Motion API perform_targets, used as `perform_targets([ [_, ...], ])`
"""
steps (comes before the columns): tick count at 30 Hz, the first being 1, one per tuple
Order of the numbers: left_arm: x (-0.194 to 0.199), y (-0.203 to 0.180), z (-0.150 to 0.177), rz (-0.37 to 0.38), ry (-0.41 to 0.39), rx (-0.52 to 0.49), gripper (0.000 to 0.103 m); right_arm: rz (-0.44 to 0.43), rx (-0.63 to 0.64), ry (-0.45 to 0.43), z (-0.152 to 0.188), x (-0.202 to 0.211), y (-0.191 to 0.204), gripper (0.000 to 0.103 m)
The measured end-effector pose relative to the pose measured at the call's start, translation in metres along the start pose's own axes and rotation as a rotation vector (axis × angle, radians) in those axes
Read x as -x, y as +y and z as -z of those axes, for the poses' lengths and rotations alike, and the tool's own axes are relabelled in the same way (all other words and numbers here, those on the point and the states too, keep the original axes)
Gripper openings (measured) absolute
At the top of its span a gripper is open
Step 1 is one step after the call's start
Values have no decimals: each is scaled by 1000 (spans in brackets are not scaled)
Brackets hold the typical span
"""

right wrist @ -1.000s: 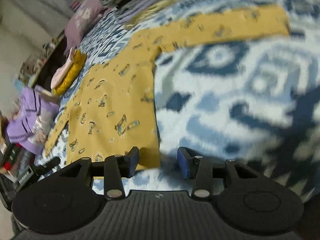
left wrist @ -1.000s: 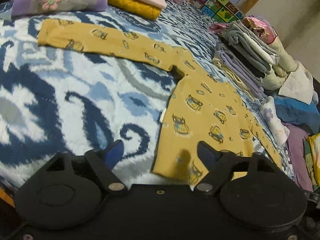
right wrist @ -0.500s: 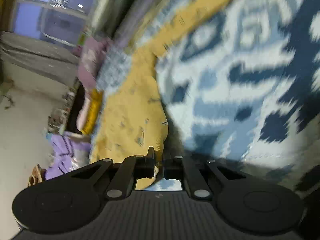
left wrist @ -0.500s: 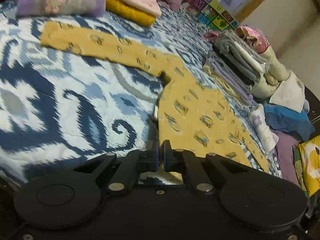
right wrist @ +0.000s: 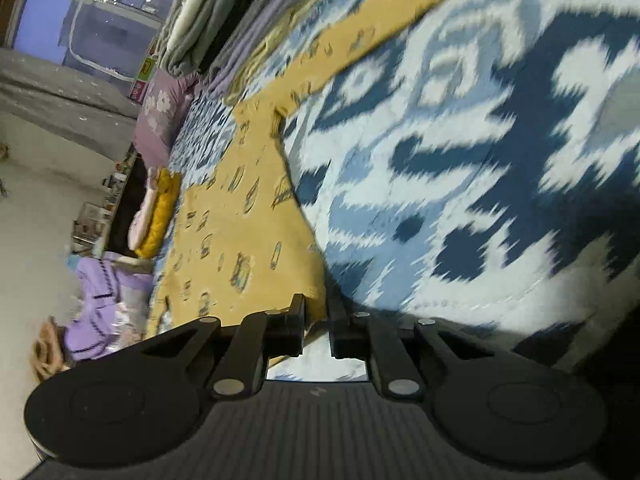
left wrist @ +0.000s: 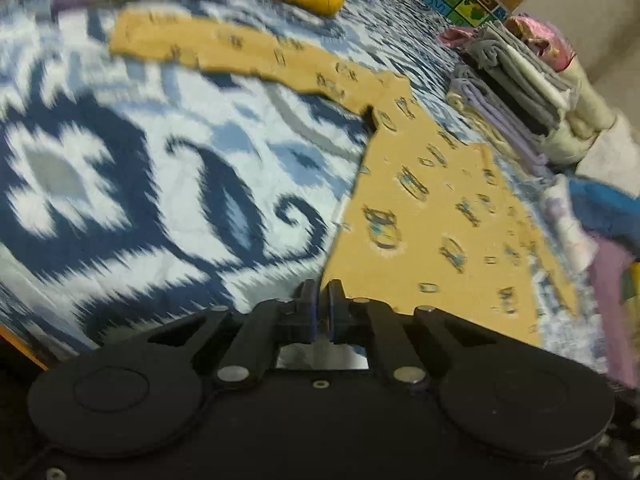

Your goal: Fold clothes

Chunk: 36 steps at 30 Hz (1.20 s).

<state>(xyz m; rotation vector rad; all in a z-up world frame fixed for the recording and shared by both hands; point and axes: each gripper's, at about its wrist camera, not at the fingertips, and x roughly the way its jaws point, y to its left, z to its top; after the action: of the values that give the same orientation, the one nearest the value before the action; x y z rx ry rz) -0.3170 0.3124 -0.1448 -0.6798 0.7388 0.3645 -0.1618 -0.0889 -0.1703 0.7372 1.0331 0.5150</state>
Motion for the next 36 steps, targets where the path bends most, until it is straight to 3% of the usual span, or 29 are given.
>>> perform_targets([
  [2, 0, -8, -1, 0, -26, -41, 7, 21, 23, -45, -1, 6, 3, 20],
  [5, -5, -21, 0, 39, -47, -101, 20, 30, 100, -119, -5, 10, 13, 20],
  [6, -7, -25, 0, 52, -54, -121, 29, 19, 123, -130, -7, 8, 15, 20],
  [9, -15, -38, 2, 76, -54, -180, 53, 89, 222, -56, -7, -16, 20, 20],
  [10, -26, -41, 4, 39, -4, -200, 52, 115, 255, -28, -6, -24, 22, 13],
  [11, -27, -45, 6, 19, -15, -223, 53, 129, 285, -32, -5, -25, 22, 8],
  [14, -23, -57, 3, 36, -79, -251, 53, 138, 303, -47, -10, -12, 20, 10],
  [17, -24, -69, 1, 90, -101, -253, 53, 112, 216, -123, -28, 6, 1, 14],
  [24, -49, -114, 9, 163, -45, -342, 53, 105, -138, -338, -105, 19, -71, 15],
  [29, -73, -157, -24, 192, -41, -407, 53, 83, -195, -430, -147, 5, -92, 23],
  [32, -96, -194, -56, 189, -68, -504, 53, 76, -152, -445, -160, -4, -97, 23],
  [36, -147, -241, -98, 177, -46, -631, 53, 99, -72, -430, -168, -8, -93, 24],
])
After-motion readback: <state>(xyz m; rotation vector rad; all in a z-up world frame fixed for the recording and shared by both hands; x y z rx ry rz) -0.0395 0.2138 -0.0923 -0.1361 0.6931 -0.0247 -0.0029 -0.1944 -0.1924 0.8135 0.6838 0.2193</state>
